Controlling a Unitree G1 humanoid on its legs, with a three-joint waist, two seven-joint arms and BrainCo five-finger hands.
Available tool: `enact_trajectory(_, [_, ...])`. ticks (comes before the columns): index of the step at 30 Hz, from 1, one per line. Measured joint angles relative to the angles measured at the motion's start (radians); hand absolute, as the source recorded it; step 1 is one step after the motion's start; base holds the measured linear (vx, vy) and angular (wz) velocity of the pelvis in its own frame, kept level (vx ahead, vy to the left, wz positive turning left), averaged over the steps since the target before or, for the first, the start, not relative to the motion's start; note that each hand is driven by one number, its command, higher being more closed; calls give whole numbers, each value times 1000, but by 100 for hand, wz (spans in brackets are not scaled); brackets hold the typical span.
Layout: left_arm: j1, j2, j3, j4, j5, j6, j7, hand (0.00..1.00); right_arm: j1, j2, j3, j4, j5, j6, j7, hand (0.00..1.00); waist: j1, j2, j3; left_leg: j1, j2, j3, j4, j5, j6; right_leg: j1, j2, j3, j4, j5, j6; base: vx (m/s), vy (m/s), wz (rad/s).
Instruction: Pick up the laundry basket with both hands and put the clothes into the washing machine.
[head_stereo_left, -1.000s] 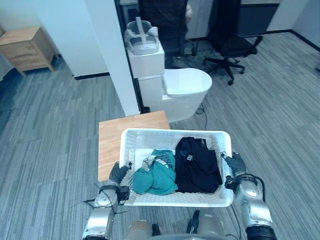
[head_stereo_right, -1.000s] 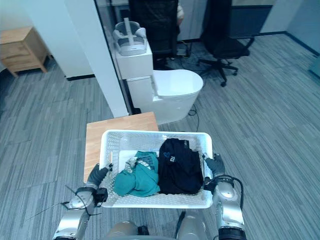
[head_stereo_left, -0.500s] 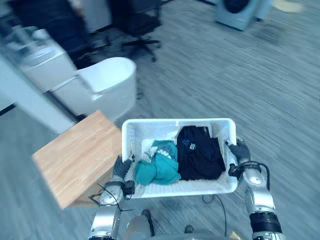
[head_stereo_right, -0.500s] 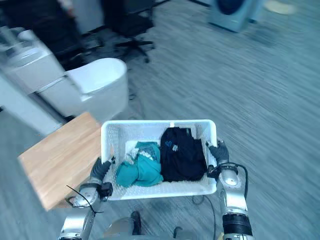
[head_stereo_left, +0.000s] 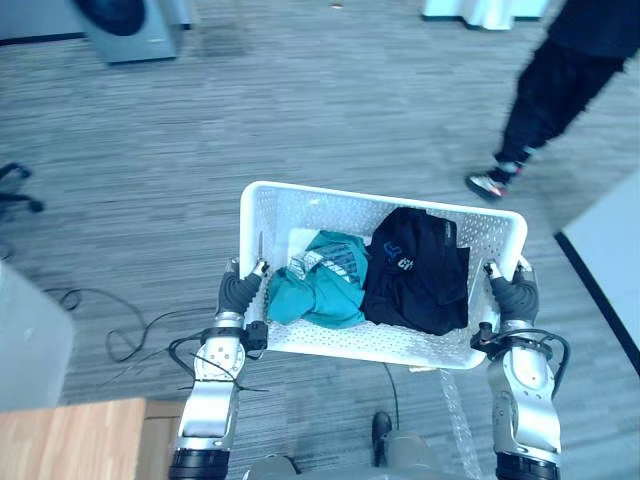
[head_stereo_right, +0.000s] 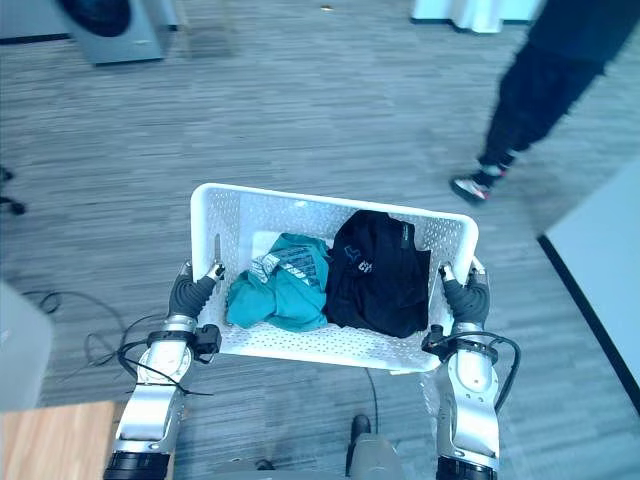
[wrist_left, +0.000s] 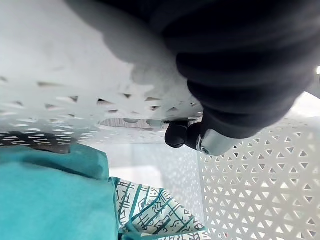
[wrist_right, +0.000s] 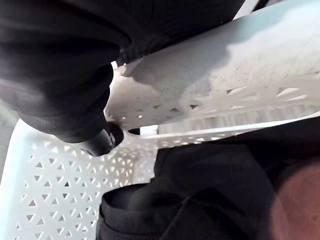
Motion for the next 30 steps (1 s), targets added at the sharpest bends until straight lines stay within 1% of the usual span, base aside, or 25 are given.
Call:
enact_trajectory(1, [-4, -2, -4, 13, 0, 0, -4, 100, -2, -7, 0, 14, 0, 1, -5, 100, -4, 3, 0, 3, 2, 0, -6, 4, -6, -3, 8, 4, 0, 0, -3, 60, -194, -29])
enact_trajectory(3, [-6, -4, 0, 55, 0, 11, -3, 100, -1, -3, 7, 45, -1, 19, -8, 100, -10, 6, 2, 35, 50, 32, 7, 12, -24, 4, 55, 14, 29, -24, -32, 117, -170, -41])
enact_trajectory(5, [7, -4, 31, 60, 0, 20, -2, 100, 7, 8, 40, 44, -1, 25, -13, 100, -6, 6, 5, 36, 120, 13, 137, -1, -18, 29, 98, 28, 62, -53, -53, 162, -171, -55])
enact_trajectory(6, [26, -4, 59, 59, 0, 21, 4, 100, 10, 5, 80, 40, -1, 28, -20, 100, 18, 22, 15, -3, 196, -65, 343, 3, 75, 74, 145, 37, 74, -71, -74, 222, -210, -91])
enact_trajectory(7, [36, -3, 70, 57, -3, 21, 10, 100, 11, 2, 99, 33, -1, 31, -22, 100, 43, 35, 24, -80, 241, -186, 557, 74, 185, 122, 180, 63, 77, -93, -95, 212, -177, -87])
enact_trajectory(8, [42, -5, 71, 54, -4, 21, 12, 100, 11, 0, 102, 28, -1, 33, -24, 100, 53, 39, 26, -125, 238, -254, 636, 107, 178, 140, 189, 71, 83, -112, -101, 199, -93, -45])
enact_trajectory(10, [83, -12, 70, -9, -19, 19, 14, 100, 15, -2, 105, -10, -3, 37, -39, 100, 73, 42, 31, -291, 145, -398, 815, 93, 160, 187, 185, 78, 82, -159, -129, 226, -14, -2])
enact_trajectory(12, [102, -14, 91, -33, -30, 16, 15, 100, 14, -6, 133, -34, -3, 38, -42, 100, 87, 36, 35, -378, 71, -405, 751, 64, 151, 217, 173, 79, 55, -174, -133, 276, 41, 9])
enact_trajectory(13, [101, -15, 102, -34, -32, 16, 15, 100, 10, -8, 146, -36, -3, 38, -42, 100, 97, 39, 33, -404, 44, -401, 683, 56, 141, 230, 167, 80, 40, -178, -131, 382, 92, 13])
enact_trajectory(14, [102, -18, 118, -33, -32, 16, 17, 100, -1, -9, 160, -37, -3, 41, -44, 100, 113, 29, 39, -440, 9, -378, 515, 59, 132, 261, 151, 79, 15, -195, -122, 437, 130, 13])
enact_trajectory(15, [101, -19, 119, -33, -32, 15, 20, 100, -5, -10, 159, -36, -3, 41, -44, 100, 126, 20, 42, -447, -16, -355, 367, 81, 96, 279, 133, 78, 9, -216, -114, 502, 152, 20])
enact_trajectory(16, [103, -28, 119, -33, -32, 15, 29, 100, -14, -18, 160, -33, -3, 41, -44, 100, 134, 11, 41, -443, -53, -345, 171, 122, 36, 296, 113, 77, 5, -250, -98, 458, 155, 17])
enact_trajectory(17, [103, -32, 118, -33, -32, 14, 33, 100, -25, -22, 159, -25, -3, 41, -44, 100, 139, 10, 41, -442, -65, -347, 96, 142, 20, 310, 106, 78, 4, -270, -94, 552, 213, 4])
enact_trajectory(18, [107, -24, 116, -31, -31, 14, 36, 100, -45, -14, 158, 14, -4, 40, -45, 100, 155, -22, 32, -425, -107, -349, 93, 220, 56, 340, 72, 92, 5, -310, -93, 504, 191, -2])
enact_trajectory(19, [111, -15, 117, -31, -31, 14, 37, 100, -48, -10, 158, 35, -3, 40, -45, 100, 155, -54, 18, -418, -136, -345, 96, 201, 91, 349, 57, 94, 23, -313, -92, 706, 197, 9])
enact_trajectory(20, [116, -7, 116, -30, -29, 19, 39, 100, -68, 0, 157, 68, -10, 41, -44, 100, 145, -73, 9, -415, -160, -347, 143, 162, 163, 314, 36, 98, 146, -291, -57, 594, 130, 24])
enact_trajectory(21, [116, -1, 105, -26, -28, 23, 41, 100, -71, 3, 152, 81, -15, 41, -44, 100, 147, -76, 11, -405, -161, -343, 190, 137, 189, 274, 28, 100, 293, -263, 8, 862, 191, 27])
enact_trajectory(22, [117, 16, 93, -19, -22, 27, 45, 100, -75, 11, 145, 107, -24, 41, -43, 100, 150, -88, 15, -368, -164, -334, 236, 107, 217, 190, 6, 97, 544, -173, 204, 696, 164, 2])
enact_trajectory(23, [123, 25, 89, -20, -18, 37, 51, 100, -77, 22, 142, 131, -33, 42, -38, 100, 157, -89, 16, -302, -162, -332, 253, 52, 219, 122, -13, 71, 774, -112, 216, 819, 150, -5])
enact_trajectory(25, [135, 37, 92, -22, -9, 41, 55, 100, -58, 45, 142, 132, -43, 42, -36, 100, 153, -86, 18, -182, -159, -334, 232, 20, 228, 58, -17, 48, 953, -109, 210, 647, 38, -11])
enact_trajectory(26, [137, 37, 91, -26, -6, 41, 55, 100, -50, 46, 142, 125, -44, 42, -34, 100, 152, -84, 20, -135, -158, -336, 209, 15, 222, 41, -16, 43, 965, -111, 205, 573, -21, -11])
enact_trajectory(27, [136, 35, 87, -37, 0, 41, 53, 100, -31, 47, 142, 95, -44, 42, -32, 100, 147, -68, 16, -56, -151, -358, 153, -6, 195, -1, -12, 31, 941, -128, 174, 521, -56, -1])
enact_trajectory(28, [134, 35, 83, -63, 0, 41, 52, 100, -15, 46, 141, 50, -44, 36, -32, 100, 131, -54, 19, 5, -139, -384, 112, -46, 156, -51, -8, 25, 876, -156, 119, 510, -77, 12])
enact_trajectory(29, [133, 35, 81, -77, -1, 40, 53, 100, -10, 46, 139, 32, -43, 32, -33, 100, 123, -45, 20, 23, -137, -411, 102, -71, 143, -78, -10, 26, 827, -169, 95, 499, -127, 36])
enact_trajectory(30, [112, 35, 66, -84, -1, 40, 52, 100, 6, 44, 120, 3, -41, 25, -35, 100, 111, -43, 18, 44, -128, -444, 105, -111, 121, -128, -31, 20, 689, -183, 68, 497, -195, 61])
